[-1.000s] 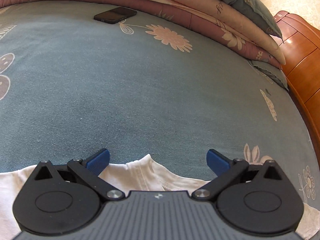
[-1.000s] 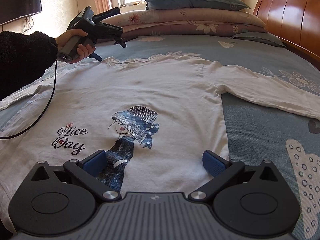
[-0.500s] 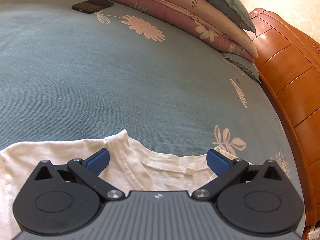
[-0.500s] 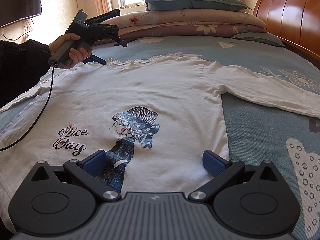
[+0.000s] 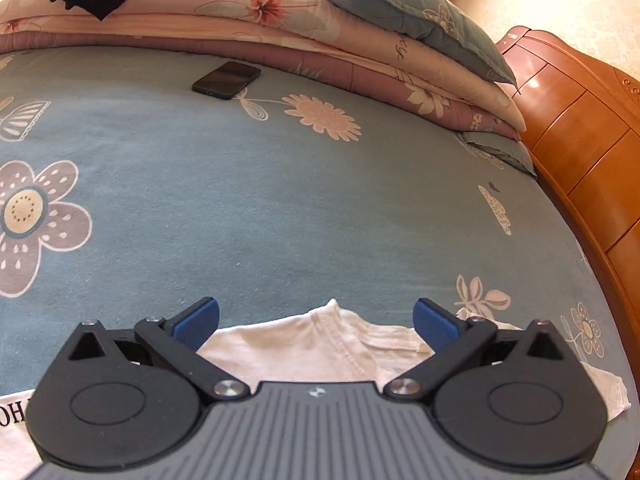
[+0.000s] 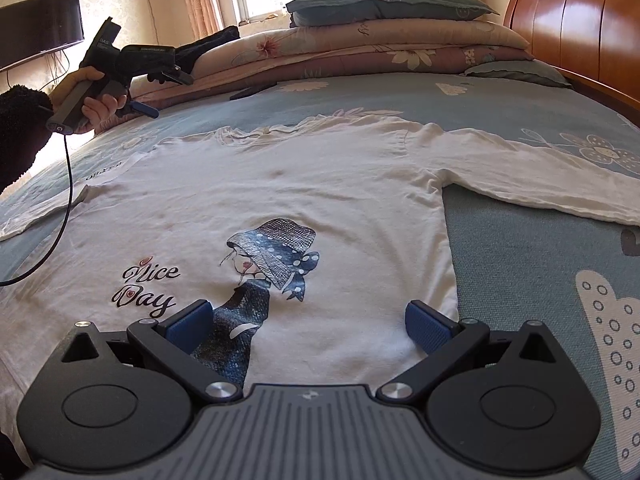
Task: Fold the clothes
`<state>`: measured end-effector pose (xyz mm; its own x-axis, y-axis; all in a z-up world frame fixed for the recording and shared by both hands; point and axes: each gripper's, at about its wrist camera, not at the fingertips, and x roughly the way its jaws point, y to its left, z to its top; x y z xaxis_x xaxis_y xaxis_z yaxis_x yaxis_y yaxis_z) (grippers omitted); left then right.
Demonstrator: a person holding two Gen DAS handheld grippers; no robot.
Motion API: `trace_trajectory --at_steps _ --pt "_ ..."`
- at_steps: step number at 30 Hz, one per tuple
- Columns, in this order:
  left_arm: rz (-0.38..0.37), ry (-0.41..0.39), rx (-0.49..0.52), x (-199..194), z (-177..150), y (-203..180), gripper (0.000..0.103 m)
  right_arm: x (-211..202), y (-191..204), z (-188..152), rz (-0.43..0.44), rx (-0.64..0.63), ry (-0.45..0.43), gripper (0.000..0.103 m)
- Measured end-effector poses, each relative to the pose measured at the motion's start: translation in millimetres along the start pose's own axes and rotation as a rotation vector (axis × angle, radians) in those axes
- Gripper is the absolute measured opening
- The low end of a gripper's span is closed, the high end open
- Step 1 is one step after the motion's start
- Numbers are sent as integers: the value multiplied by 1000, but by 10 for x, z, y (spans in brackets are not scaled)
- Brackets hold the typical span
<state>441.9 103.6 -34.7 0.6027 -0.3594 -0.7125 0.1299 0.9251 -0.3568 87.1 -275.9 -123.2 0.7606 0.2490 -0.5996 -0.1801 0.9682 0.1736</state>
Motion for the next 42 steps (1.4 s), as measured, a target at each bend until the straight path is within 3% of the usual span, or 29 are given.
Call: trace_trajectory --at_steps 5,19,23,26,29,32,34,36,38,42 --pt "-27 90 -144 367 -201 334 102 11 21 3 -8 -12 7 103" --pt "-13 11 -144 -58 -185 637 102 3 2 3 0 -6 6 103" --pt "-24 57 -181 34 -310 793 102 12 14 6 -4 -10 8 103" --pt "32 23 -180 140 -336 838 102 17 26 6 -9 -17 11 103" --pt "142 -35 -220 128 -274 854 102 21 29 6 -12 -21 13 103" --pt "97 -65 -271 25 -281 849 102 21 23 4 -12 -21 13 103" --pt "6 -50 -241 -23 -319 754 102 21 20 4 -10 -20 12 103" --pt "-22 -29 -184 -13 -352 641 102 20 19 4 -9 -19 12 103" --pt "20 -5 -128 64 -367 557 102 20 17 5 -8 -18 12 103" --pt "150 6 -192 129 -337 593 102 24 22 6 -11 -22 13 103"
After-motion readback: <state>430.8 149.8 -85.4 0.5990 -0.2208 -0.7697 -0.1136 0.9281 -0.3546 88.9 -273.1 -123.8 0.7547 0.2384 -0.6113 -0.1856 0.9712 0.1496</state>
